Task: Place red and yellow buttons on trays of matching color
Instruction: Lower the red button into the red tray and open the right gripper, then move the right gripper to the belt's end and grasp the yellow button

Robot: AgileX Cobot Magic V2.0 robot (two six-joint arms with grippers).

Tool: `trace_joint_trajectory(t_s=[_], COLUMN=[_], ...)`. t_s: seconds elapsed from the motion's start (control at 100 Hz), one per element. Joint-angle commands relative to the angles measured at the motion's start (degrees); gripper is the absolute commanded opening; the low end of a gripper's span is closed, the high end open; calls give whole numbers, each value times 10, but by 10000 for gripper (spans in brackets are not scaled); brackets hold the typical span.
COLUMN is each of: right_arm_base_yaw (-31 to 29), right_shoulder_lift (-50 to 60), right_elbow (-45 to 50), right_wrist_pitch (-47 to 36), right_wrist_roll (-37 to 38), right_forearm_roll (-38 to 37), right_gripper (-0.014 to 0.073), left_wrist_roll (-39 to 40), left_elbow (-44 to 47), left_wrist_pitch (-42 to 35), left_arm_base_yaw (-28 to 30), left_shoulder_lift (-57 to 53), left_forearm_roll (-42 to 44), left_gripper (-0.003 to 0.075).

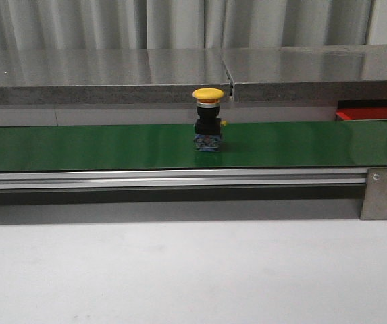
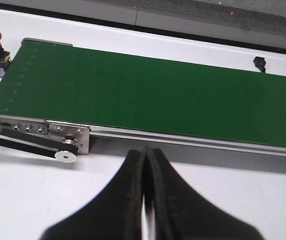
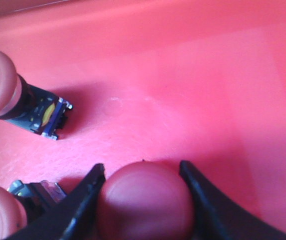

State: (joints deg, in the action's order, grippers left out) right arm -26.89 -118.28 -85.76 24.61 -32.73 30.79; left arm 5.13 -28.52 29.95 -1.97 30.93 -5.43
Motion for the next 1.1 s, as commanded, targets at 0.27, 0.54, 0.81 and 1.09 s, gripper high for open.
trace_joint_trajectory(t_s=[0.27, 0.54, 0.81, 1.09], right_arm_base_yaw=[-2, -2, -2, -2], right_shoulder_lift=[21, 16, 21, 45], right_elbow=[-19, -19, -19, -21], right_wrist_pitch=[-5, 3, -6, -15], right_wrist_roll=[-1, -1, -1, -1], right_forearm_roll=[12, 12, 12, 12], right_gripper=[36, 208, 547, 547], left_wrist_roll=[0, 0, 0, 0], left_elbow=[-17, -17, -17, -17], left_wrist_pitch=[-38, -38, -38, -38], left_arm_base_yaw=[-5, -5, -5, -5], left_shoulder_lift=[1, 1, 1, 1], left_forearm_roll=[-6, -6, -6, -6], left_gripper=[-19, -19, -19, -19])
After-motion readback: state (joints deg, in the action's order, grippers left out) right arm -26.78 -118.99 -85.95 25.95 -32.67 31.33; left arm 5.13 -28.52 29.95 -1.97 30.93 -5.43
